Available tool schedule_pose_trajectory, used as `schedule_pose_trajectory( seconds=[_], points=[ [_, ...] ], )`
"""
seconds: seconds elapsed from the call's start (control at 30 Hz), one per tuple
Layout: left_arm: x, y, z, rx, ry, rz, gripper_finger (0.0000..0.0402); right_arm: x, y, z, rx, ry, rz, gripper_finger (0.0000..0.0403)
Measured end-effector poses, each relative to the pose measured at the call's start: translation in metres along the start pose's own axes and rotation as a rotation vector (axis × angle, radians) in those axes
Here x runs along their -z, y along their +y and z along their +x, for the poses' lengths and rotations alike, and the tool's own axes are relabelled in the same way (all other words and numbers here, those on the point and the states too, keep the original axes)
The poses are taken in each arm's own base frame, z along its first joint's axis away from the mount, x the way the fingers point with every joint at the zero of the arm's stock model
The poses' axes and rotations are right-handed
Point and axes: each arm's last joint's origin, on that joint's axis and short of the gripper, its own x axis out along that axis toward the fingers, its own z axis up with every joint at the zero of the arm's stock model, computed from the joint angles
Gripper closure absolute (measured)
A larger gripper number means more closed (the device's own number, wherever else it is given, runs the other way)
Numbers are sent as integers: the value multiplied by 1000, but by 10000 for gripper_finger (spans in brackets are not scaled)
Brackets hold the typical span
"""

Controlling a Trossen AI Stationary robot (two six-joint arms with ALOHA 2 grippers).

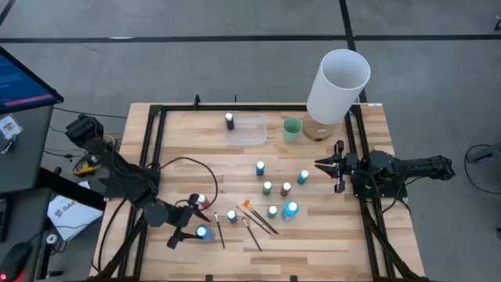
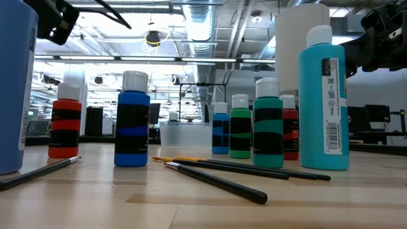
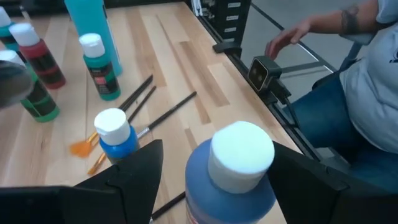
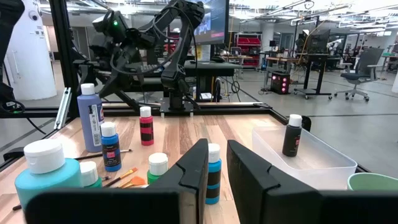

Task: Pick & Place Paint Supplies
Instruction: Put the large blue paint bottle into the transparent bin

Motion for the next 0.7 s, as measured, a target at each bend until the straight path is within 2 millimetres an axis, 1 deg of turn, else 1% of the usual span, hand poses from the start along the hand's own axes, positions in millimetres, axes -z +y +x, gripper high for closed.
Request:
schedule_pose_trajectory(
  seconds=[0.13, 0.3, 0.43, 0.57, 0.7],
  points=[
    [0, 0, 1, -1, 1, -2, 141, 0, 0, 0, 0, 0, 0, 349],
    [-4, 1, -4, 9, -23, -12, 146, 0, 0, 0, 0, 0, 0, 349],
    [-5, 1, -5, 21, -27, -15, 168, 0, 0, 0, 0, 0, 0, 349],
    [-1, 0, -2, 23, -10, -11, 194, 0, 0, 0, 0, 0, 0, 349],
    [4, 3, 0, 12, -5, -54, 203, 0, 0, 0, 0, 0, 0, 349]
  ],
)
